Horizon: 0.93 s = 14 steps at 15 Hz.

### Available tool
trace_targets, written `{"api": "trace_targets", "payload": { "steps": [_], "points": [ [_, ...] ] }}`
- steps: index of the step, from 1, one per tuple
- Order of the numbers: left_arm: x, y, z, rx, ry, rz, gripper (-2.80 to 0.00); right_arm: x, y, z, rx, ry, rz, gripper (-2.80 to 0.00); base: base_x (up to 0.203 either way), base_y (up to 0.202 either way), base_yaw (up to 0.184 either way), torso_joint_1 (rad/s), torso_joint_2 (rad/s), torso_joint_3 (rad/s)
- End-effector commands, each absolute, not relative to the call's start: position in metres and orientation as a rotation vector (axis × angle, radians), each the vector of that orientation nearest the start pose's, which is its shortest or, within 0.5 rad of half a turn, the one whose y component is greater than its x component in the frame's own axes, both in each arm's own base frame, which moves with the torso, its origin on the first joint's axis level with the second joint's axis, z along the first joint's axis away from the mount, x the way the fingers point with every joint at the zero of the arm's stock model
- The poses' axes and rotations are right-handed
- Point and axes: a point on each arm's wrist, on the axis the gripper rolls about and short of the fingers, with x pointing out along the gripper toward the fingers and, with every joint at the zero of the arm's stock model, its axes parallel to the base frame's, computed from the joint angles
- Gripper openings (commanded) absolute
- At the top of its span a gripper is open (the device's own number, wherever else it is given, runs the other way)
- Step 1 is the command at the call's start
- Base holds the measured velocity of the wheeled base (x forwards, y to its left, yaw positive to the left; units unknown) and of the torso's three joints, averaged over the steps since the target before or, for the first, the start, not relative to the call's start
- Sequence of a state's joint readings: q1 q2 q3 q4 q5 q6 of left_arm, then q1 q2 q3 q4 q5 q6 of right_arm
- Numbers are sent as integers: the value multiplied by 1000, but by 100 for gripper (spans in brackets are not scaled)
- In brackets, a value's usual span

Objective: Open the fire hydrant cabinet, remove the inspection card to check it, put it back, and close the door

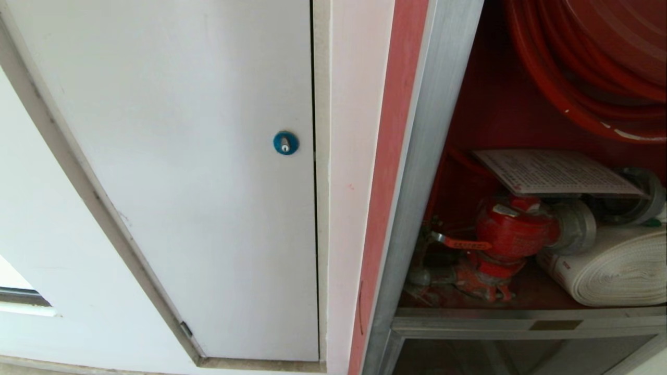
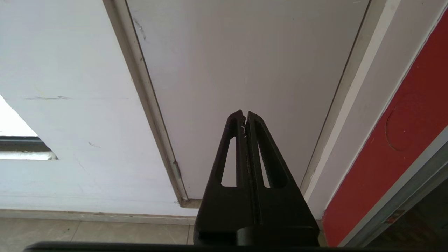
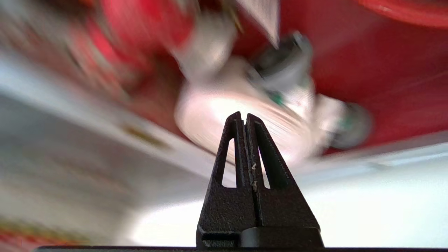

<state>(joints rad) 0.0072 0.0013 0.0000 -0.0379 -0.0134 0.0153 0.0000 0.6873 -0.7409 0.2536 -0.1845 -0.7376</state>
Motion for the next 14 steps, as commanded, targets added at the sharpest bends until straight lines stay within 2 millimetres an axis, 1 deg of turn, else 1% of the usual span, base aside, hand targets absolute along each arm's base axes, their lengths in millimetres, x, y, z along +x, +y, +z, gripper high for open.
{"api": "trace_targets", "payload": {
  "steps": [1, 3, 6, 9, 12, 14],
  "points": [
    [-22, 0, 76, 16, -23, -6, -280, 43, -5, 257, -898, 306, -120, -280, 0, 0, 0, 0, 0, 0],
    [-22, 0, 76, 16, -23, -6, -280, 44, -6, 259, -1053, 318, -124, -280, 0, 0, 0, 0, 0, 0],
    [-22, 0, 76, 16, -23, -5, -280, 44, -7, 256, -1149, 357, -148, -280, 0, 0, 0, 0, 0, 0],
    [-22, 0, 76, 16, -23, -6, -280, 46, -7, 251, -1239, 386, -136, -280, 0, 0, 0, 0, 0, 0],
    [-22, 0, 76, 16, -23, -6, -280, 60, -7, 251, -1258, 393, -138, -280, 0, 0, 0, 0, 0, 0],
    [-22, 0, 76, 16, -23, -4, -280, 63, -7, 248, -1272, 402, -137, -280, 0, 0, 0, 0, 0, 0]
  ]
}}
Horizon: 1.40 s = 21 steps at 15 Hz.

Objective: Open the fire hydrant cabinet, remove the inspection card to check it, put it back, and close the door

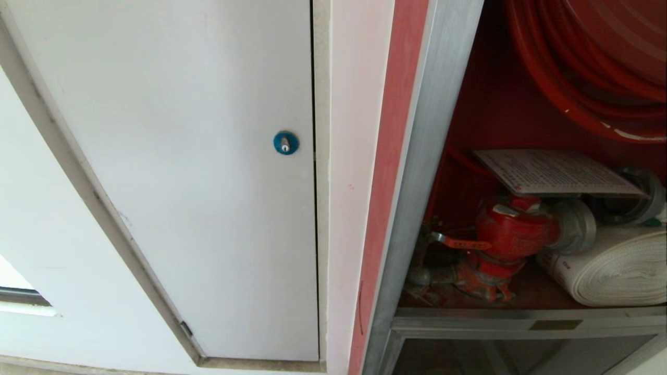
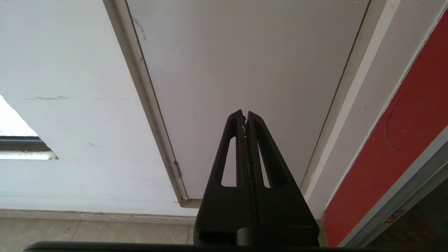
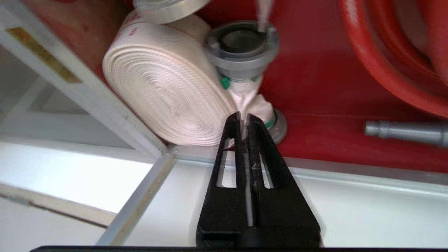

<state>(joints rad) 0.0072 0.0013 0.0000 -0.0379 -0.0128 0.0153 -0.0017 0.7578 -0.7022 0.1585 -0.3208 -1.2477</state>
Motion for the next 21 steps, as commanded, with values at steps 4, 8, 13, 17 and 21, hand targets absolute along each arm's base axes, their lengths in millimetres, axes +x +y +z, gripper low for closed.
{"api": "trace_targets", "payload": {
  "steps": [4, 8, 13, 17, 21],
  "points": [
    [-22, 0, 76, 16, -23, -6, -280, 87, -7, 254, -1273, 368, -158, 0, 0, 0, 0, 0, 0, 0],
    [-22, 0, 76, 16, -23, -6, -280, 96, -7, 257, -1300, 367, -158, 0, 0, 0, 0, 0, 0, 0],
    [-22, 0, 76, 16, -23, -6, -280, 110, -7, 260, -1326, 389, -142, 0, 0, 0, 0, 0, 0, 0],
    [-22, 0, 75, 16, -22, -4, -280, 121, -7, 260, -1327, 402, -132, 0, 0, 0, 0, 0, 0, 0],
    [-22, 0, 76, 16, -23, -6, -280, 150, -7, 253, -1324, 381, -148, 0, 0, 0, 0, 0, 0, 0]
  ]
}}
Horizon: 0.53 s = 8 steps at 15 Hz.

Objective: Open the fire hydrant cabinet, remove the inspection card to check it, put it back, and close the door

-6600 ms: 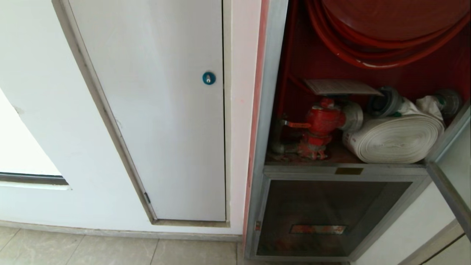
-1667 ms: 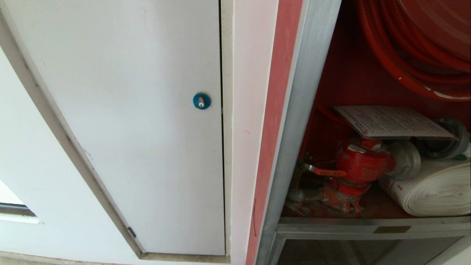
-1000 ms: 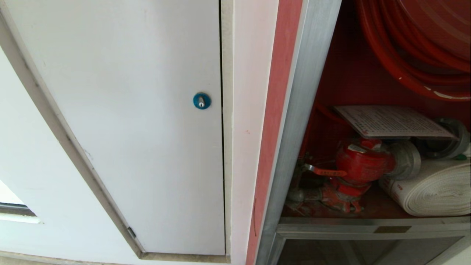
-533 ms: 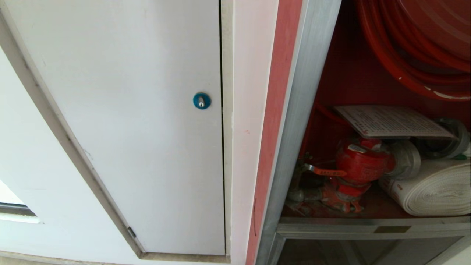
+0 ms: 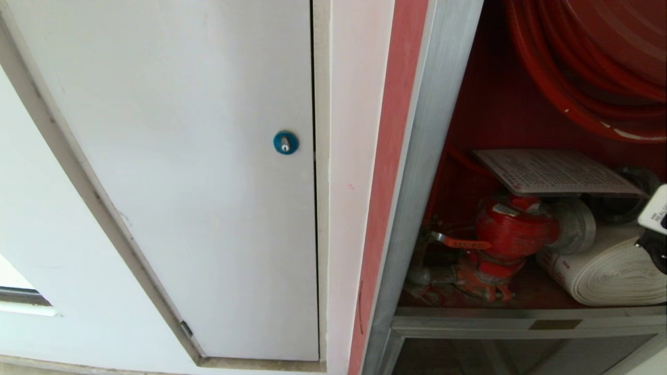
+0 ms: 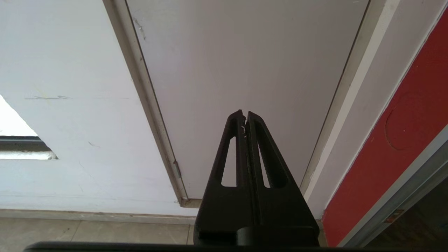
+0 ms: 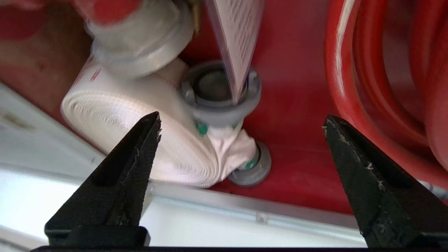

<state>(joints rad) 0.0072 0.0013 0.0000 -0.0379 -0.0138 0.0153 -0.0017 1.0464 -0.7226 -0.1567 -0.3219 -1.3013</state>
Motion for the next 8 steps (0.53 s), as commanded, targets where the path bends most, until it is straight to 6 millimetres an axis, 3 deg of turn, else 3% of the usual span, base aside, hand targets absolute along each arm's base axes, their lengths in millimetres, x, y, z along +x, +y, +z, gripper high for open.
{"api": "trace_targets", "payload": {
  "steps": [1, 8],
  "points": [
    [-22, 0, 75, 16, -22, -6, -280, 156, -7, 249, -1323, 379, -150, 0, 0, 0, 0, 0, 0, 0],
    [-22, 0, 76, 16, -23, -6, -280, 184, -12, 245, -1312, 391, -175, 0, 0, 0, 0, 0, 0, 0]
  ]
}}
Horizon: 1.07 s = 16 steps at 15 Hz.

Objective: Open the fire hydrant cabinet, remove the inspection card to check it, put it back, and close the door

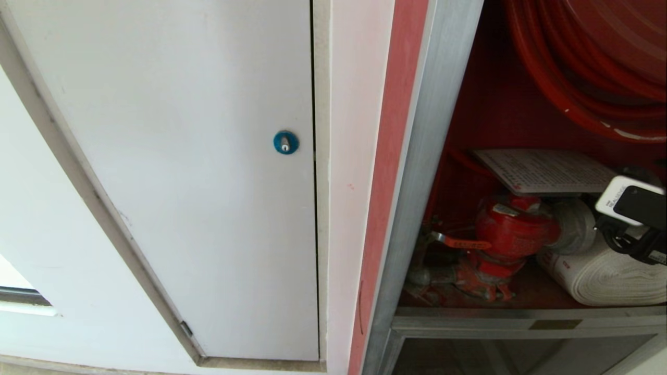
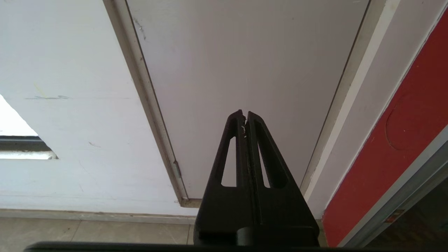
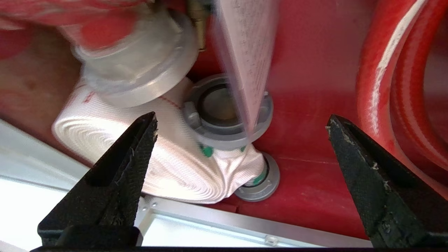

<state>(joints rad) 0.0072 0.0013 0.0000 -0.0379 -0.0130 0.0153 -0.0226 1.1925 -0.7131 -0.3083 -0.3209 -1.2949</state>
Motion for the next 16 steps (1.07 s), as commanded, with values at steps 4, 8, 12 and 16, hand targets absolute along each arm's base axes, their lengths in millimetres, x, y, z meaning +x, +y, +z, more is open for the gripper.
{"api": "trace_targets", "payload": {
  "steps": [4, 8, 12, 16],
  "points": [
    [-22, 0, 76, 16, -23, -6, -280, 196, -19, 251, -1304, 377, -229, 0, 0, 0, 0, 0, 0, 0],
    [-22, 0, 76, 16, -22, -4, -280, 207, -20, 249, -1301, 358, -241, 0, 0, 0, 0, 0, 0, 0],
    [-22, 0, 76, 16, -23, -5, -280, 209, -20, 250, -1299, 349, -248, 0, 0, 0, 0, 0, 0, 0],
    [-22, 0, 76, 16, -23, -6, -280, 210, -20, 249, -1300, 353, -246, -280, 0, 0, 0, 0, 0, 0]
  ]
}}
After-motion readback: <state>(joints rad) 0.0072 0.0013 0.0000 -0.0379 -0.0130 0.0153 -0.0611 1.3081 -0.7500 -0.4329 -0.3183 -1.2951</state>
